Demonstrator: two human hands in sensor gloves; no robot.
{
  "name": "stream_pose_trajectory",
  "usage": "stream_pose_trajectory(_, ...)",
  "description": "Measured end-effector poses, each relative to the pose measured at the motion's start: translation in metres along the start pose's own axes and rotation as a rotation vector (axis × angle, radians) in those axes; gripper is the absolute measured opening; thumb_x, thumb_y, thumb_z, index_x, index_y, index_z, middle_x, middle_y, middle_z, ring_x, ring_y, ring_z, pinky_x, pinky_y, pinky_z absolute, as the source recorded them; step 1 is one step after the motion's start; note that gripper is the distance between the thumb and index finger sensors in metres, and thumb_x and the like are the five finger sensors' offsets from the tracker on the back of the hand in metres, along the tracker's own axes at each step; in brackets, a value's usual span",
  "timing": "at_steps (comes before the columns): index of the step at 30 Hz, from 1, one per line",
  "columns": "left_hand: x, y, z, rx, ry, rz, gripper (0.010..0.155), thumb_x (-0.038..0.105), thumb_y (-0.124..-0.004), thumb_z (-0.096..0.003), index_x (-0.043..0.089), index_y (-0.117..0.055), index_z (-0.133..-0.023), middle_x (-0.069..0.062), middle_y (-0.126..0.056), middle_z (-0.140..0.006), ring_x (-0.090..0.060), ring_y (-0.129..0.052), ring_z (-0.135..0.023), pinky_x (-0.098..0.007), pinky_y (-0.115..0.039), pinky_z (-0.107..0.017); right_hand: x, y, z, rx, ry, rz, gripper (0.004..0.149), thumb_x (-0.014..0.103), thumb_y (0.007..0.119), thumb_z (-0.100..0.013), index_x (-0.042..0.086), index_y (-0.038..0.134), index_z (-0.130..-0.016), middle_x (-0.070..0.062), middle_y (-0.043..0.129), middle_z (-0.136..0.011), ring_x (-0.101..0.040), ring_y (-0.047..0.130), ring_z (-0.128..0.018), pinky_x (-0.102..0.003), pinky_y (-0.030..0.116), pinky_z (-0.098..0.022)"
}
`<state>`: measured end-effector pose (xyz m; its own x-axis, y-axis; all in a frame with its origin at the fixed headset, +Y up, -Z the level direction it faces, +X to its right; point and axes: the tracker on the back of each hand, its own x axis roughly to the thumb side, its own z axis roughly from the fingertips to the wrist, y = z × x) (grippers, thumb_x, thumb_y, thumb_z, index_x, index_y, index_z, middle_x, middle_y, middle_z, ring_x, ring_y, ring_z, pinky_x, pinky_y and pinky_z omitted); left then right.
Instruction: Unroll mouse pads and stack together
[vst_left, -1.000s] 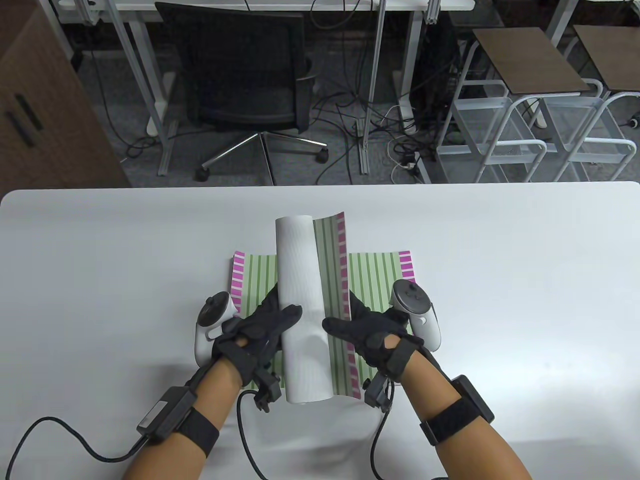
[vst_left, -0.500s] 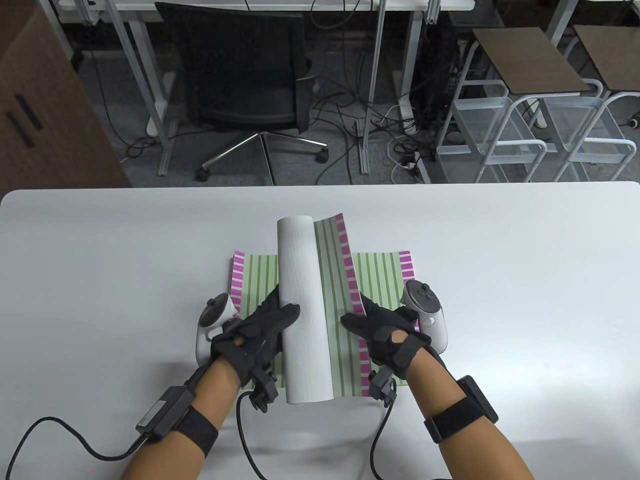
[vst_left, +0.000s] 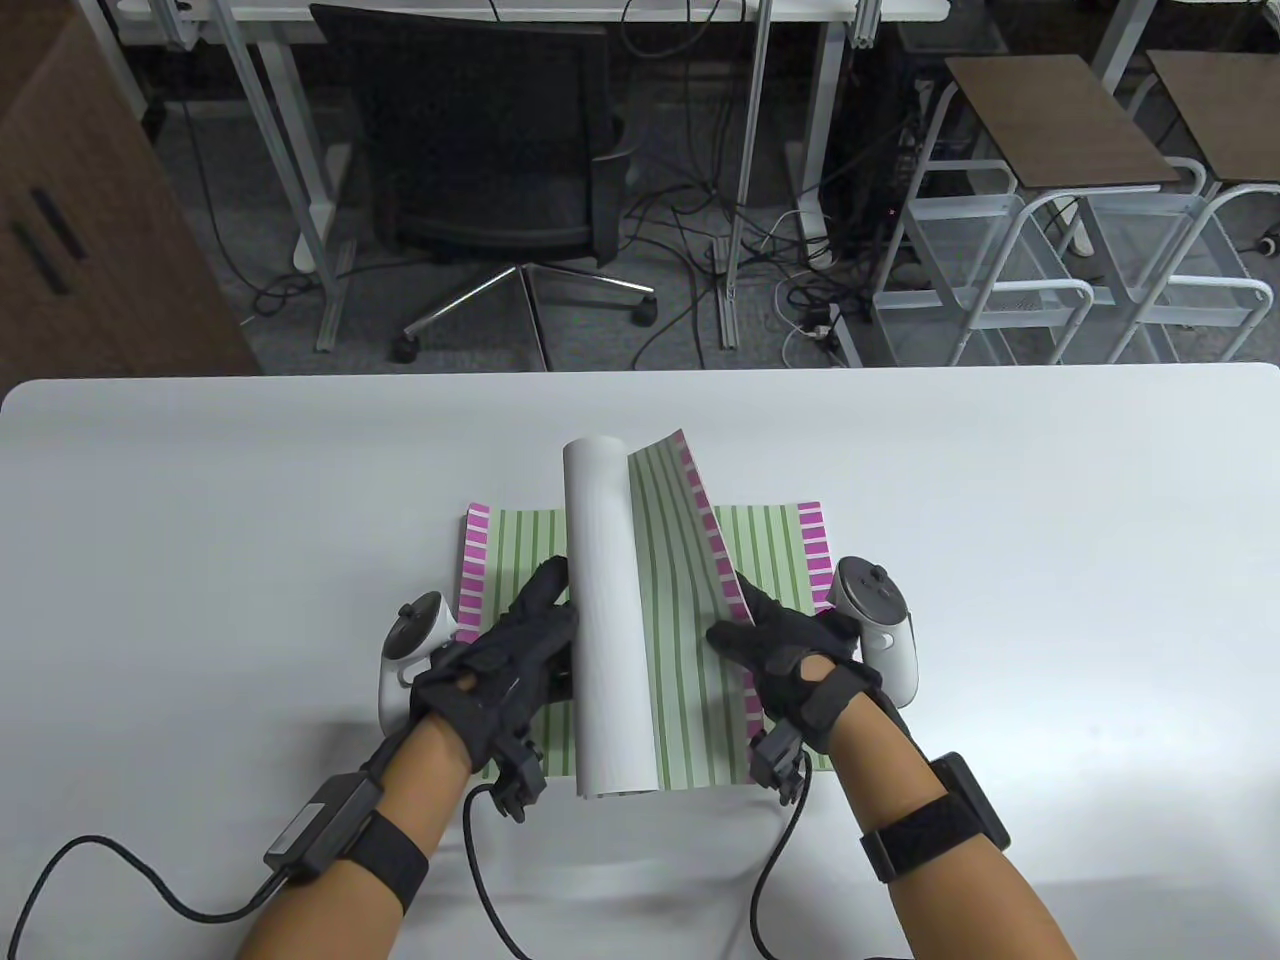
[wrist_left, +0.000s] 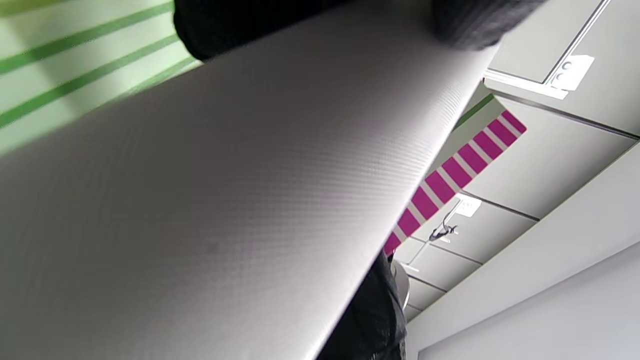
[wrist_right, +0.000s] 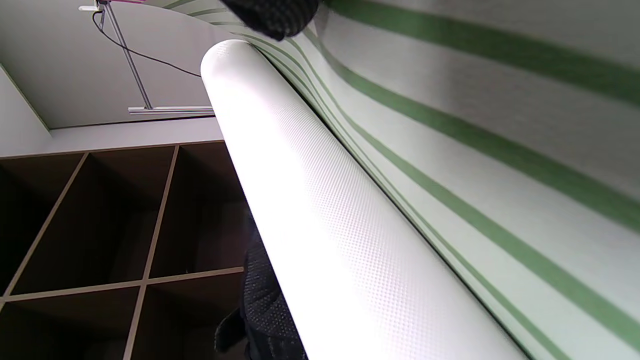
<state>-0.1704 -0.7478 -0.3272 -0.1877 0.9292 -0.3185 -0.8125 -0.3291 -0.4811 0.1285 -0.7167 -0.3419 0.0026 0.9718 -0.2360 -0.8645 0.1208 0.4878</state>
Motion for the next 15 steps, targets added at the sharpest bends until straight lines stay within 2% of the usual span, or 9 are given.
stream_pose_trajectory(4,-0.002,-0.003,-0.002,-0.039,0.023,-0.046,0.097,0.066,-0.073,-0.0554,0.03,0.0,-0.109,-0.01,-0.024,-0.116,-0.039,-0.057,-0.109,-0.058,-0.062,-0.07,0.006,0.006,0.001,0.01,-0.019,0.042,0.065,0.017,0.073,-0.047,0.027,0.04,-0.101,-0.015,0.062,-0.093,-0.042,0.097,-0.062,-0.047,0.086,-0.041)
stream_pose_trajectory(6,-0.005,-0.004,-0.002,-0.034,0.038,-0.055,0.104,0.069,-0.076,-0.0538,0.03,0.005,-0.106,-0.009,-0.02,-0.116,-0.038,-0.054,-0.11,-0.059,-0.06,-0.071,0.009,0.01,0.002,0.014,-0.028,0.066,0.065,0.017,0.073,-0.047,0.028,0.039,-0.101,-0.015,0.062,-0.093,-0.042,0.096,-0.062,-0.048,0.086,-0.042)
stream_pose_trajectory(10,-0.009,0.0,-0.002,0.031,0.047,-0.021,0.103,0.064,-0.081,-0.052,0.031,0.0,-0.107,-0.007,-0.028,-0.115,-0.035,-0.062,-0.107,-0.057,-0.063,-0.07,0.012,0.012,0.002,0.007,-0.04,0.102,0.064,0.017,0.073,-0.046,0.028,0.04,-0.101,-0.016,0.062,-0.093,-0.043,0.096,-0.062,-0.048,0.086,-0.042)
stream_pose_trajectory(15,-0.006,0.006,0.0,0.056,0.033,0.0,0.098,0.059,-0.08,-0.0539,0.029,-0.005,-0.109,-0.006,-0.037,-0.113,-0.033,-0.07,-0.103,-0.054,-0.067,-0.068,0.016,0.006,0.004,-0.008,-0.059,0.072,0.064,0.017,0.073,-0.046,0.028,0.041,-0.101,-0.016,0.063,-0.092,-0.042,0.097,-0.061,-0.048,0.086,-0.041)
